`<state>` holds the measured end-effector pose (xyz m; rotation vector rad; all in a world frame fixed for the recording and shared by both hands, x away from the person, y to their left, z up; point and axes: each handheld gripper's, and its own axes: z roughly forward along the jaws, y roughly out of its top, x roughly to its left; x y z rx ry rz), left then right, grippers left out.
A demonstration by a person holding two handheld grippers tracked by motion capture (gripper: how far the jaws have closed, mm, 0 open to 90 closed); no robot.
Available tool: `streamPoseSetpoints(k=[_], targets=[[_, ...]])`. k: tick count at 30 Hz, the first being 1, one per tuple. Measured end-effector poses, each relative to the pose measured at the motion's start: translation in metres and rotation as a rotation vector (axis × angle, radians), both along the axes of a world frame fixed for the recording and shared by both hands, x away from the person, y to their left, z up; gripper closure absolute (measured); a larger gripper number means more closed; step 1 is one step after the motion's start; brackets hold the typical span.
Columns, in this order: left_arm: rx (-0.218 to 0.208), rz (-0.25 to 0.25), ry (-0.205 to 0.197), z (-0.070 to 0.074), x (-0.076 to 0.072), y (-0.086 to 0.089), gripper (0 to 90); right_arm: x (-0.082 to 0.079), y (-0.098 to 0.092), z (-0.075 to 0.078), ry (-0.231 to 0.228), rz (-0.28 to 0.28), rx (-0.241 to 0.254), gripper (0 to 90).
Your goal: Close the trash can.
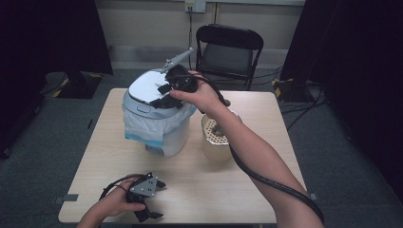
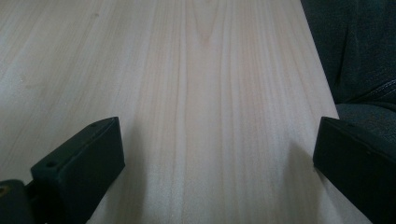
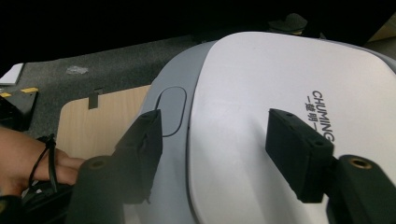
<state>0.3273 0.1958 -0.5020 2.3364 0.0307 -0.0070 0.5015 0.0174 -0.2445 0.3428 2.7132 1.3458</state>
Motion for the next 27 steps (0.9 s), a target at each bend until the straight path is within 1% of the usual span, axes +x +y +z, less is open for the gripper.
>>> streamPoseSetpoints(k=[1, 3, 4, 5, 7, 8, 9, 10, 15, 16, 17, 18, 20, 21, 23, 24, 25, 26, 27], targets=[[-0.002, -0.001, 0.006, 0.000, 0.000, 0.000, 1.3, 0.000, 0.000, 0.000, -0.001, -0.001, -0.003, 39.8], [0.000, -0.002, 0.003, 0.000, 0.000, 0.000, 1.3, 0.001, 0.001, -0.002, -0.010, -0.004, -0.006, 42.0], [-0.001, -0.004, 0.004, 0.000, 0.000, 0.000, 1.3, 0.001, 0.002, -0.002, -0.004, -0.011, -0.005, 43.6], [0.000, -0.002, 0.005, 0.000, 0.000, 0.000, 1.3, 0.001, 0.002, -0.003, -0.009, -0.014, -0.010, 44.7], [0.004, -0.007, 0.001, 0.000, 0.000, 0.000, 1.3, 0.002, 0.002, -0.004, -0.031, -0.017, -0.008, 48.3], [-0.001, -0.001, 0.006, 0.000, 0.000, 0.000, 1.3, 0.002, 0.002, -0.004, -0.045, -0.023, -0.011, 51.3], [-0.004, 0.000, 0.007, 0.000, 0.000, 0.000, 1.3, 0.002, 0.002, -0.004, -0.056, -0.024, -0.014, 52.0], [0.000, -0.003, 0.003, 0.000, 0.000, 0.000, 1.3, 0.003, 0.002, -0.005, -0.054, -0.024, -0.008, 52.5], [-0.015, 0.007, 0.017, -0.001, -0.001, -0.001, 1.3, 0.007, 0.001, -0.006, -0.056, -0.032, 0.005, 53.2], [0.002, -0.004, 0.002, 0.000, 0.000, 0.000, 1.3, 0.008, 0.002, -0.007, -0.057, -0.035, 0.011, 53.3], [-0.008, 0.001, 0.011, -0.001, -0.001, 0.000, 1.3, 0.008, 0.002, -0.007, -0.055, -0.041, 0.016, 53.5], [-0.001, -0.004, 0.004, 0.000, 0.000, 0.000, 1.3, 0.009, 0.002, -0.008, -0.056, -0.045, 0.022, 53.8], [-0.006, 0.003, 0.011, -0.001, -0.001, 0.000, 1.3, 0.010, 0.003, -0.008, -0.053, -0.048, 0.026, 54.0], [0.000, -0.004, 0.003, 0.000, 0.000, 0.000, 1.3, 0.011, 0.003, -0.008, -0.054, -0.049, 0.026, 54.0], [0.003, -0.004, 0.002, 0.000, 0.000, 0.000, 1.3, 0.012, 0.003, -0.009, -0.050, -0.049, 0.030, 54.0], [0.004, -0.005, 0.001, 0.000, 0.000, 0.000, 1.3, 0.013, 0.003, -0.009, -0.052, -0.051, 0.030, 54.0], [-0.007, 0.003, 0.012, -0.001, -0.001, 0.000, 1.3, 0.013, 0.004, -0.009, -0.053, -0.052, 0.030, 54.0], [-0.001, -0.002, 0.005, 0.000, 0.000, 0.000, 1.3, 0.014, 0.004, -0.009, -0.050, -0.057, 0.034, 54.0], [-0.004, 0.001, 0.008, -0.001, 0.000, 0.000, 1.3, 0.014, 0.004, -0.009, -0.048, -0.062, 0.033, 54.0]])
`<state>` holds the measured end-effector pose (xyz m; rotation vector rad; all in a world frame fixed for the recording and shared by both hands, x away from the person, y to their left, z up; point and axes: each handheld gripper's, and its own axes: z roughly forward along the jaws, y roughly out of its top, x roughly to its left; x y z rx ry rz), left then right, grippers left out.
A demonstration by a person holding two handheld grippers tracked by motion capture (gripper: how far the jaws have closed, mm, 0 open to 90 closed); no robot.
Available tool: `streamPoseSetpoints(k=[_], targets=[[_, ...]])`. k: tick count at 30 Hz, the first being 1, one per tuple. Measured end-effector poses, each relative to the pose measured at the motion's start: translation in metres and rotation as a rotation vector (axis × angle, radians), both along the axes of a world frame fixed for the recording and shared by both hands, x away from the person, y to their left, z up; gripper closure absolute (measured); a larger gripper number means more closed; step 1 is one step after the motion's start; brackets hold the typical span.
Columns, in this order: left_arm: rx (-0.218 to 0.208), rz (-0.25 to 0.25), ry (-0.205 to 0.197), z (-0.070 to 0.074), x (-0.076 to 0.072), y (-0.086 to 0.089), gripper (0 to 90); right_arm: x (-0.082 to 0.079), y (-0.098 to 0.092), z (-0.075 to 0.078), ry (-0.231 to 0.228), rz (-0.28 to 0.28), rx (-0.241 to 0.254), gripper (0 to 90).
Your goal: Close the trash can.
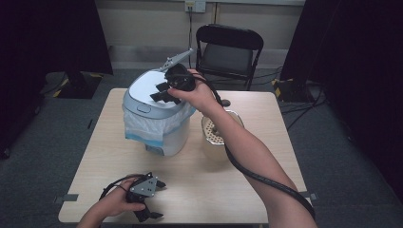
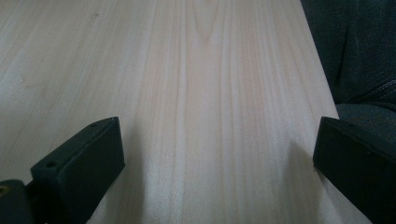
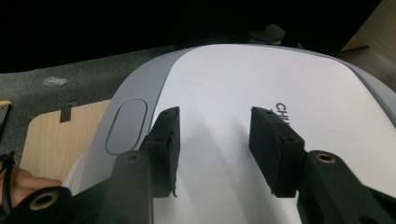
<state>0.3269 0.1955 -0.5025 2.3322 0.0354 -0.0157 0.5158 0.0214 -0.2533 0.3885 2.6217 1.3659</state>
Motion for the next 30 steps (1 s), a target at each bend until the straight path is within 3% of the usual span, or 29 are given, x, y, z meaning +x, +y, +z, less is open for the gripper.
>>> streamPoseSetpoints(k=[1, 4, 6, 20, 24, 30], targets=[[-0.012, 0.010, 0.012, -0.0007, -0.0012, -0.0005, 1.3, 0.0006, 0.0002, 0.0000, 0.002, -0.005, 0.001, 54.0], [0.002, -0.002, -0.002, 0.0001, 0.0002, 0.0001, 1.3, 0.0023, 0.0002, -0.0007, -0.001, -0.008, 0.005, 54.3], [0.004, -0.003, -0.004, 0.0002, 0.0003, 0.0000, 1.2, 0.0020, 0.0012, -0.0020, -0.017, -0.012, -0.021, 55.3], [0.005, -0.003, -0.004, 0.0004, 0.0003, 0.0001, 1.2, 0.0018, -0.0012, -0.0054, -0.024, -0.014, 0.012, 55.2], [0.003, -0.004, -0.004, 0.0002, 0.0004, 0.0000, 1.2, 0.0009, 0.0001, -0.0041, -0.024, -0.022, 0.001, 54.9], [0.003, -0.006, -0.003, 0.0003, 0.0005, 0.0001, 1.2, -0.0011, 0.0005, -0.0029, -0.023, -0.038, -0.009, 49.3]])
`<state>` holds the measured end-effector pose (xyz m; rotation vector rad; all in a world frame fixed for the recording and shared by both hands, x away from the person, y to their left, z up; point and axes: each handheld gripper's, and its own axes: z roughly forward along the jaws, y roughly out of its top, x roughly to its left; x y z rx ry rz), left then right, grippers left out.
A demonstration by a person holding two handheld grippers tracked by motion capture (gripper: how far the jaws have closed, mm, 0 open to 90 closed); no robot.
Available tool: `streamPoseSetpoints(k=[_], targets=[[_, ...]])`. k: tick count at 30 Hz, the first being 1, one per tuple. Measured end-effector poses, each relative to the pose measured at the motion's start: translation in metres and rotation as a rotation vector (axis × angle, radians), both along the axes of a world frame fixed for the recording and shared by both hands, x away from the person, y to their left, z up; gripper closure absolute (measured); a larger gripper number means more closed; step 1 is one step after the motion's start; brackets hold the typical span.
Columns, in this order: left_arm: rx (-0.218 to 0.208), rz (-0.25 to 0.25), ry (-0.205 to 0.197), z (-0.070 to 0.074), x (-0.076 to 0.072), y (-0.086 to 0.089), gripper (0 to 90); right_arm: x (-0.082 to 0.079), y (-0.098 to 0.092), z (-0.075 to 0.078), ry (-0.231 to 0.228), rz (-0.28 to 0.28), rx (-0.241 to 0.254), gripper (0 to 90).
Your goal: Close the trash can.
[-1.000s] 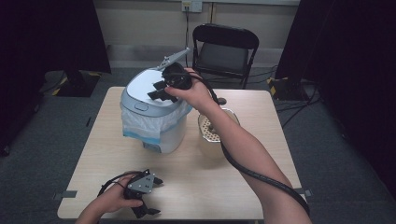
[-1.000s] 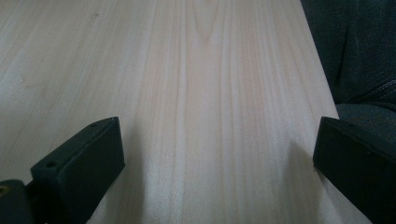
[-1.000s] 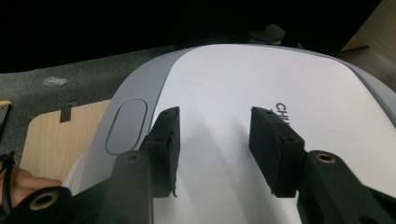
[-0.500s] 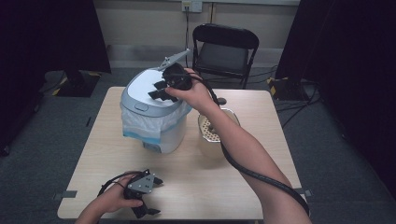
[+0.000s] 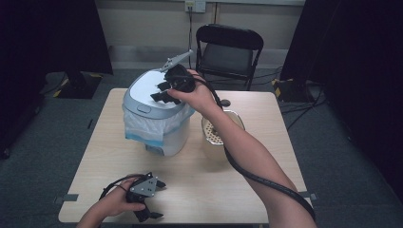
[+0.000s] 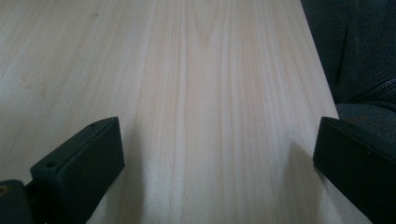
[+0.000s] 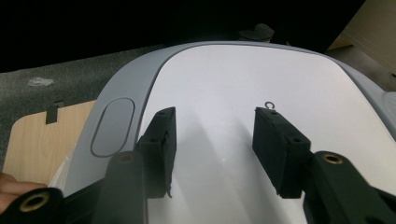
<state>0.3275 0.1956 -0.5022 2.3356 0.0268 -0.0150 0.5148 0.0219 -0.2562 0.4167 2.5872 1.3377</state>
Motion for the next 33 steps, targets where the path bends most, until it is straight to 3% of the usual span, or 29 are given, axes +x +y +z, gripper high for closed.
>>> streamPoseSetpoints(k=[6, 11, 18, 27, 33], targets=[[0.001, -0.001, -0.001, 0.000, 0.000, 0.000, 1.2, -0.001, -0.001, 0.001, -0.022, -0.031, -0.018, 29.4], [0.000, -0.001, 0.000, 0.000, 0.000, 0.000, 1.2, -0.004, -0.002, 0.003, -0.020, -0.028, -0.016, 19.9], [0.004, -0.001, -0.010, 0.000, 0.000, 0.000, 1.2, -0.010, -0.010, 0.009, -0.007, -0.030, 0.011, 15.9], [0.004, -0.001, -0.009, 0.000, 0.000, 0.000, 1.2, -0.023, -0.025, 0.008, -0.006, -0.012, 0.018, 15.8], [0.000, -0.003, -0.005, 0.000, 0.000, -0.001, 0.3, -0.030, -0.039, 0.007, 0.017, -0.018, 0.018, 15.8]])
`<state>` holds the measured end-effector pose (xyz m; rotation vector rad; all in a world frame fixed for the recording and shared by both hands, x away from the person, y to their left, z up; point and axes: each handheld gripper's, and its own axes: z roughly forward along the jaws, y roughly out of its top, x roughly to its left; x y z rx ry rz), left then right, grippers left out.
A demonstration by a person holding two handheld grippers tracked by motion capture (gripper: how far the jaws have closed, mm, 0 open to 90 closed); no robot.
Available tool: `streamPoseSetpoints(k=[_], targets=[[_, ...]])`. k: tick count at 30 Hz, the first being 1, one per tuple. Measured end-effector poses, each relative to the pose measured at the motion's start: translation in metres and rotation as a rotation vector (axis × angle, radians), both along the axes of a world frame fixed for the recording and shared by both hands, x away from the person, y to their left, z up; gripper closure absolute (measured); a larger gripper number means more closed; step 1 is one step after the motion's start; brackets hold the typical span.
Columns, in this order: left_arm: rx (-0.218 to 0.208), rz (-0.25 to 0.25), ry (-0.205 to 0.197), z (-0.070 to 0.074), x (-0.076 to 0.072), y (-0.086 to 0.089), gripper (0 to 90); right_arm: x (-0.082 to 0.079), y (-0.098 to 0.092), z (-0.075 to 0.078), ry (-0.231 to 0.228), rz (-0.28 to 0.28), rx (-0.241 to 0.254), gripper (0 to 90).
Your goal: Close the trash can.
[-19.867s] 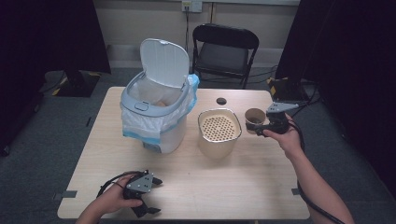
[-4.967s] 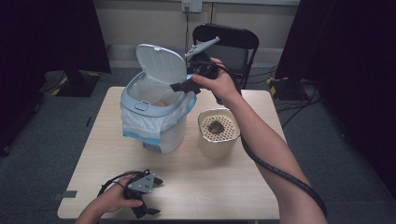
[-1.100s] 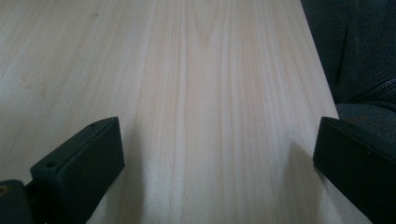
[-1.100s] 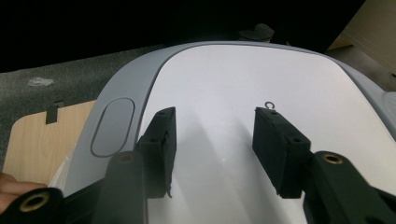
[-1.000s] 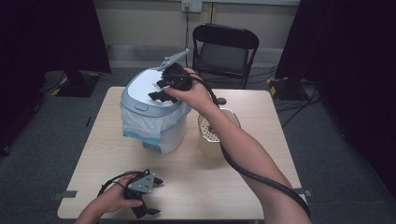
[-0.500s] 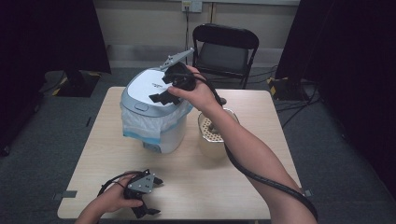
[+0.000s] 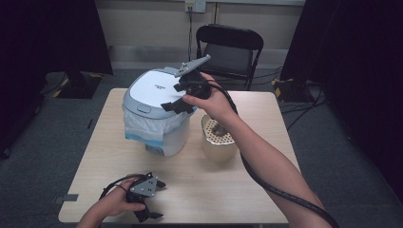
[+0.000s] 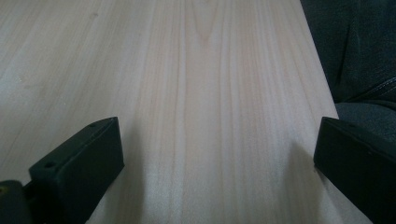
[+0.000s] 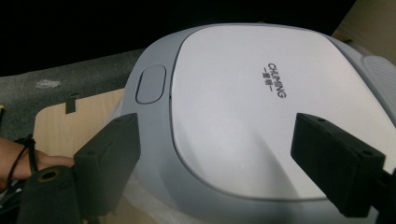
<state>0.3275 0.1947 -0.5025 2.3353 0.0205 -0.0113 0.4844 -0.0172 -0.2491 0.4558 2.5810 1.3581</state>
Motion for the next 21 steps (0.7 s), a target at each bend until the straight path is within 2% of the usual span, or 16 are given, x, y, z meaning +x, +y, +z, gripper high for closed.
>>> streamPoseSetpoints(k=[9, 21], targets=[[0.003, -0.002, -0.001, 0.000, 0.000, 0.000, 0.0, -0.010, -0.021, -0.003, 0.014, -0.007, 0.017, 15.8], [0.002, -0.002, -0.001, 0.000, 0.000, 0.000, 0.0, -0.026, -0.037, -0.011, 0.002, 0.019, 0.000, 15.7]])
